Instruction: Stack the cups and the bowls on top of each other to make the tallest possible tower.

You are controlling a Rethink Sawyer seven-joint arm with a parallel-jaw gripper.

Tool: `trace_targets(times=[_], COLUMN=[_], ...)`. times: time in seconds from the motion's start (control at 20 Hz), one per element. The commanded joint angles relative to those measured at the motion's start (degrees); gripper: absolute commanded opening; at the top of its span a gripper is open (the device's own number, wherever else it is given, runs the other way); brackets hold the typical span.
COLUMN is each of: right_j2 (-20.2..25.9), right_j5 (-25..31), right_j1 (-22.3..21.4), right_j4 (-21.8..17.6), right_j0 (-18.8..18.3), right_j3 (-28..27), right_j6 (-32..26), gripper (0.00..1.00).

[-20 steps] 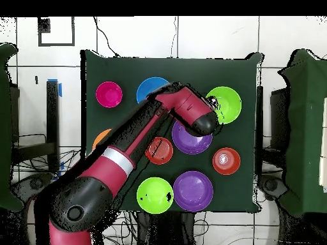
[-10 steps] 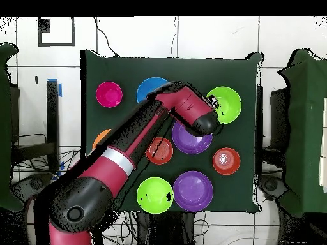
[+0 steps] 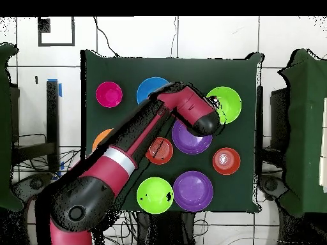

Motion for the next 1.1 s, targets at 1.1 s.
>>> trace_targets(times=[1.1], right_j2=[5.7], right_j5=[-2.6], right_j1=[7.1], right_j4=[4.7], right_j0=[-0.5], right_j3=[-3.2], right_j6=[15.6], gripper=[1.0])
